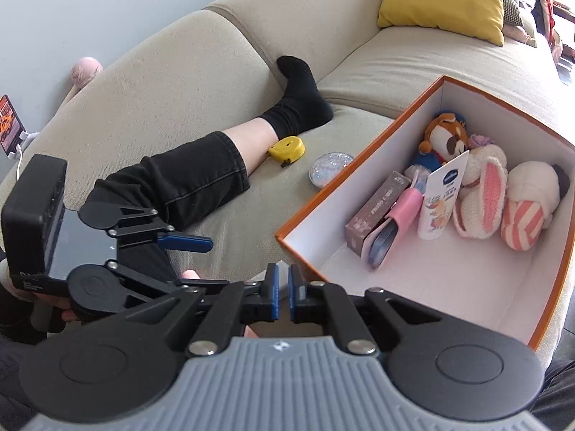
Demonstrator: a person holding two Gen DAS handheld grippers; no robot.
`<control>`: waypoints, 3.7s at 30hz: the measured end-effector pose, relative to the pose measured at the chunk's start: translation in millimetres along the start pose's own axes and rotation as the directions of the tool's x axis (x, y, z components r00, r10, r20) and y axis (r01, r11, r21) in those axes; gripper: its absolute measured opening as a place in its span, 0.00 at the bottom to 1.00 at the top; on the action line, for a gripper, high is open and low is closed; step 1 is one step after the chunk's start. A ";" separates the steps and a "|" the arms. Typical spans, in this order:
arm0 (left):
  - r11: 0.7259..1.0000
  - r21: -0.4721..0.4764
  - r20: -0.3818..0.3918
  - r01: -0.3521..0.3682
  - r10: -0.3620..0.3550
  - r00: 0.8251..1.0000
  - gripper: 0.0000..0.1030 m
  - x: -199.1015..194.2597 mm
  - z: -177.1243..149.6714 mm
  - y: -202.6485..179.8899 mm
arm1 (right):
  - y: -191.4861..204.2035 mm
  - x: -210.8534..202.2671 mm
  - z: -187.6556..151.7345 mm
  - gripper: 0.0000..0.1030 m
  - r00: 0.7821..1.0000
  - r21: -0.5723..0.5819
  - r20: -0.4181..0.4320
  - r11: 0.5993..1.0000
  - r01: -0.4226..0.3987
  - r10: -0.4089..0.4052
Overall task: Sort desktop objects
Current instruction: 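Grasp the white power adapter on the sofa with the left tool, then grasp the yellow tape measure with the right tool, then drop the tape measure into the box with the right tool while the left carries the adapter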
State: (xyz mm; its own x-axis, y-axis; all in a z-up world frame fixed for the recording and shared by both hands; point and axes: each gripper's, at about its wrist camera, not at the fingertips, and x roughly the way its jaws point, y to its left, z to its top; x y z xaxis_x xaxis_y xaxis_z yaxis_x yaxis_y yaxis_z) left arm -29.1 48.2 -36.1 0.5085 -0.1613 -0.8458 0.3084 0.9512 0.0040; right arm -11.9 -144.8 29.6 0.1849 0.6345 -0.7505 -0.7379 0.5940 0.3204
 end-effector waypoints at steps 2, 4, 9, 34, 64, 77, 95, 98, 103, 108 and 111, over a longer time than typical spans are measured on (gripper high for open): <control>1.000 0.009 -0.030 0.012 -0.012 0.999 0.59 15.1 1.3 -2.7 | 2.1 3.2 -3.2 0.07 1.000 0.021 -0.004 1.000 -0.003 0.003; 1.000 0.012 -0.062 0.008 -0.007 0.998 0.59 30.0 1.6 -5.1 | 3.6 4.5 -4.2 0.08 1.000 0.027 -0.002 1.000 0.012 -0.012; 1.000 0.016 -0.096 0.000 0.002 0.995 0.56 52.1 0.9 -7.2 | 4.5 5.2 -3.9 0.11 0.999 0.021 -0.004 0.999 0.033 -0.033; 0.942 -0.308 0.034 -0.131 0.149 0.988 0.36 -4.4 13.6 107.5 | 38.4 205.0 170.2 0.53 0.951 -0.483 -0.262 0.876 0.016 -0.162; 0.949 -0.310 0.152 -0.060 0.112 0.982 0.36 -46.1 17.6 113.0 | 49.8 201.1 202.0 0.51 0.951 -0.543 -0.285 0.838 -0.058 -0.118; 0.977 0.212 0.266 0.014 -0.071 0.961 0.36 -77.3 96.1 -9.6 | -35.2 7.0 108.1 0.51 0.944 -0.525 -0.228 0.846 0.088 -0.239; 0.924 0.349 -0.166 0.157 -0.104 0.981 0.36 91.8 154.2 -96.8 | -125.1 26.6 50.4 0.51 0.876 -0.569 -0.385 0.822 0.022 -0.289; 0.934 0.341 -0.185 0.109 -0.047 0.982 0.36 104.7 147.6 -99.1 | -127.4 49.2 49.2 0.51 0.853 -0.607 -0.423 0.794 -0.015 -0.307; 0.933 0.358 -0.177 0.028 0.038 0.984 0.36 116.6 137.0 -100.1 | -131.3 72.8 53.5 0.51 0.830 -0.606 -0.475 0.793 -0.068 -0.292; 0.961 0.269 -0.136 0.060 -0.024 0.990 0.36 106.1 131.7 -82.0 | -130.8 87.9 52.8 0.52 0.820 -0.578 -0.516 0.807 -0.121 -0.246; 0.970 0.234 -0.100 0.068 -0.046 0.994 0.36 96.3 127.5 -71.2 | -126.8 95.0 51.1 0.52 0.829 -0.570 -0.515 0.810 -0.140 -0.219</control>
State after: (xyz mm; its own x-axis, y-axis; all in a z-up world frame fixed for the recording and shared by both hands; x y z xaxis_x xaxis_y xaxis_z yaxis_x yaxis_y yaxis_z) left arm 100.4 -68.5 -49.8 0.4106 -0.1776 -0.8944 0.5224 0.8498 0.0710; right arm 132.3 -134.6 -52.8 -0.0190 0.1410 -0.9898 -0.9933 0.1103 0.0348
